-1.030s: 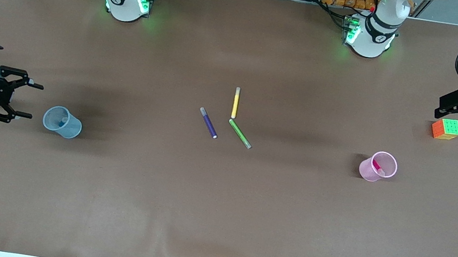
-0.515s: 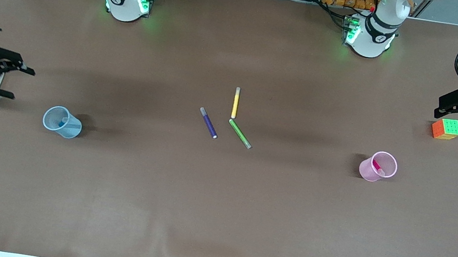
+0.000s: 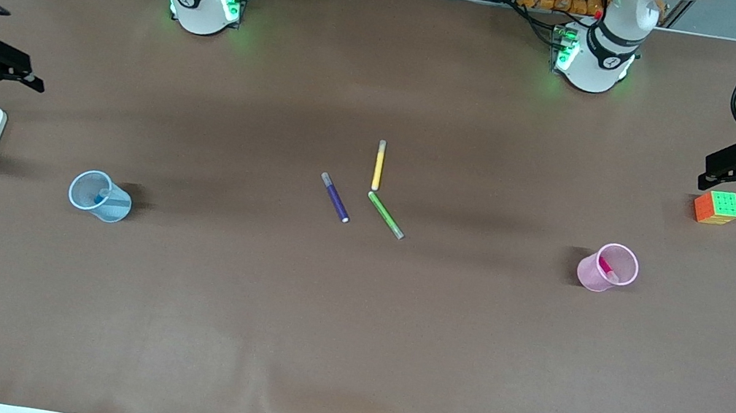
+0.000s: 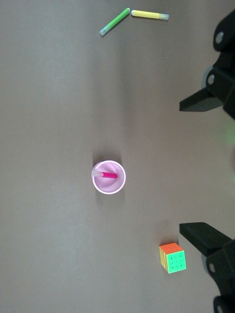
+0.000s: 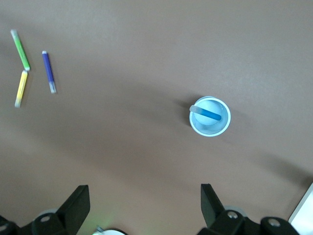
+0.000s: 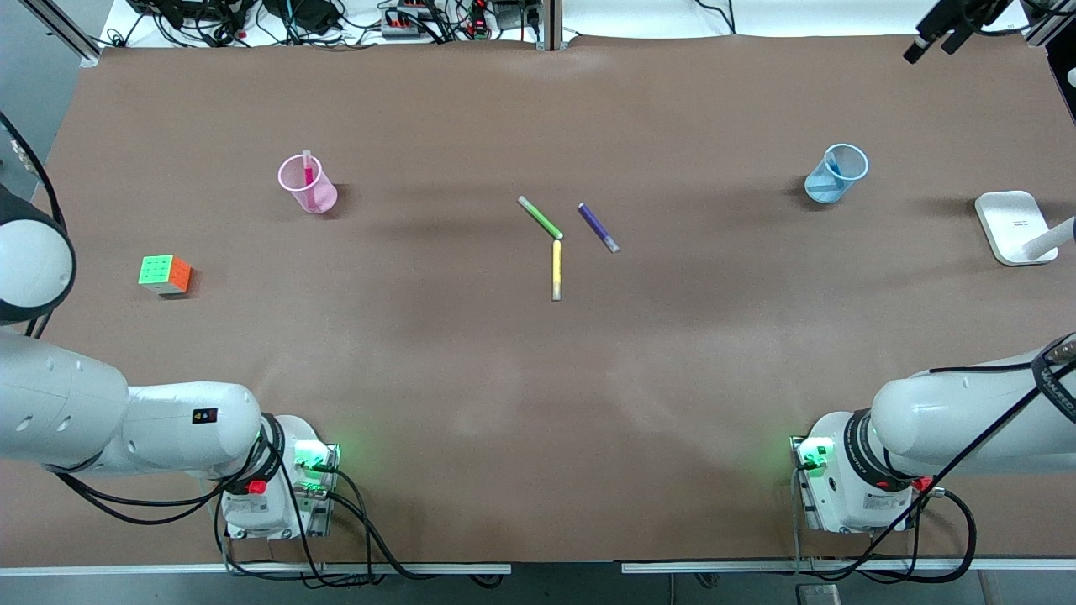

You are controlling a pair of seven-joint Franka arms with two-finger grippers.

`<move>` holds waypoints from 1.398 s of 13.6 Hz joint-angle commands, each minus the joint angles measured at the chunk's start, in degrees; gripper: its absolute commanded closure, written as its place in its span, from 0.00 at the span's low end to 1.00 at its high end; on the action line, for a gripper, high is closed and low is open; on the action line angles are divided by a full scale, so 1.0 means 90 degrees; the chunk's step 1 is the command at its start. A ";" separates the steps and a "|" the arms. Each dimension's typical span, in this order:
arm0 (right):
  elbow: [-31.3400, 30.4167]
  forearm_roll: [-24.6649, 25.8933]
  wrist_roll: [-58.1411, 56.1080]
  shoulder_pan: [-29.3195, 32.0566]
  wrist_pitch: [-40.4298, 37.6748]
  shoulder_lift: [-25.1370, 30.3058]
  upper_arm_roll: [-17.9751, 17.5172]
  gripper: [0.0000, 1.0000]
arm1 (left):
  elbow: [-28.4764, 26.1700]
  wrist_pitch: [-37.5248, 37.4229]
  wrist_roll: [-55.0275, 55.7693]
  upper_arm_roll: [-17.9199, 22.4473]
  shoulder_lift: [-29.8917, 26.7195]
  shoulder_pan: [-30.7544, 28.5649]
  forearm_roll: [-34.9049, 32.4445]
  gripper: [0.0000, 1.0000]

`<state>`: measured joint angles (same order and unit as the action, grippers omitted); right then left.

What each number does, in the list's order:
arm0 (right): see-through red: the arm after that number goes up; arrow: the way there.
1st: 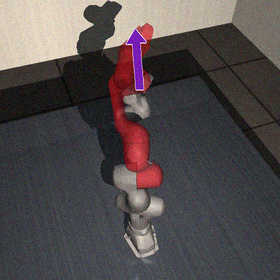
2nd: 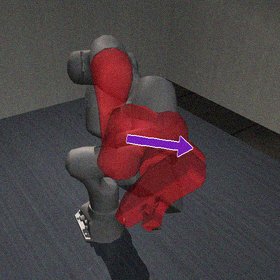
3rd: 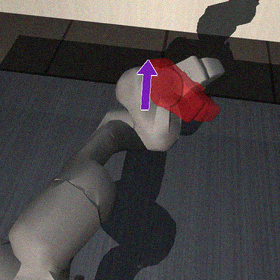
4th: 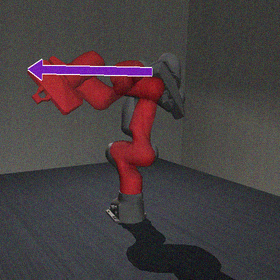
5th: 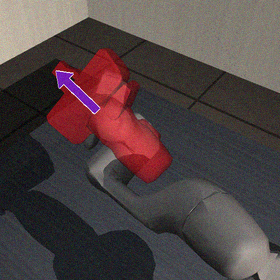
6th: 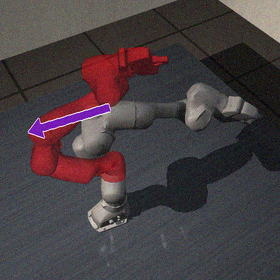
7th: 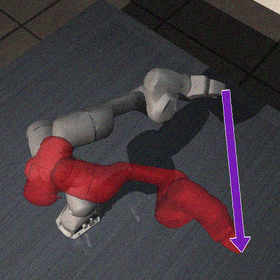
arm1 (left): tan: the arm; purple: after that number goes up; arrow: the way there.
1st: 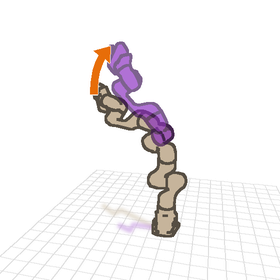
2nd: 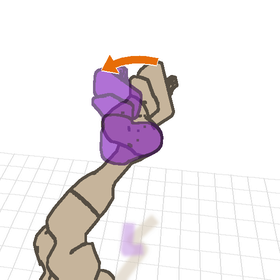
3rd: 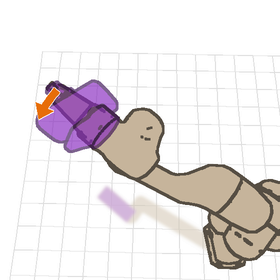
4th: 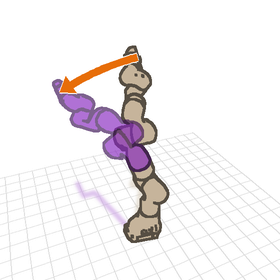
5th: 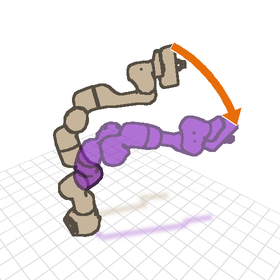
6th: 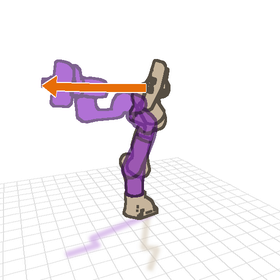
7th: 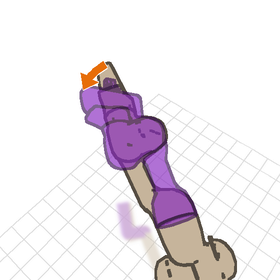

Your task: Place pink and blue markers in matching cups

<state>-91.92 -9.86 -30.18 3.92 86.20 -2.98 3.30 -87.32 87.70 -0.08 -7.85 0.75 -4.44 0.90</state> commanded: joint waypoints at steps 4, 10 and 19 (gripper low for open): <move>-0.0080 0.0578 0.2051 -0.0552 -0.0174 0.0555 0.0238 0.00 | 0.0083 -0.0106 -0.0020 -0.0016 -0.0015 -0.0005 -0.0120 0.00; -0.0002 0.0598 0.2744 -0.0543 -0.0271 0.0654 0.0464 0.00 | 0.0083 -0.0096 -0.0020 -0.0016 -0.0015 -0.0015 -0.0120 0.00; 0.0418 0.1027 0.3197 -0.0552 -0.0711 0.0576 0.0249 0.00 | 0.0083 -0.0106 -0.0040 -0.0007 -0.0015 -0.0015 -0.0120 0.00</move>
<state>-88.48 -1.95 -2.34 -0.52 79.94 2.08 5.61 -87.28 87.70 -0.08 -7.81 0.75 -4.45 0.90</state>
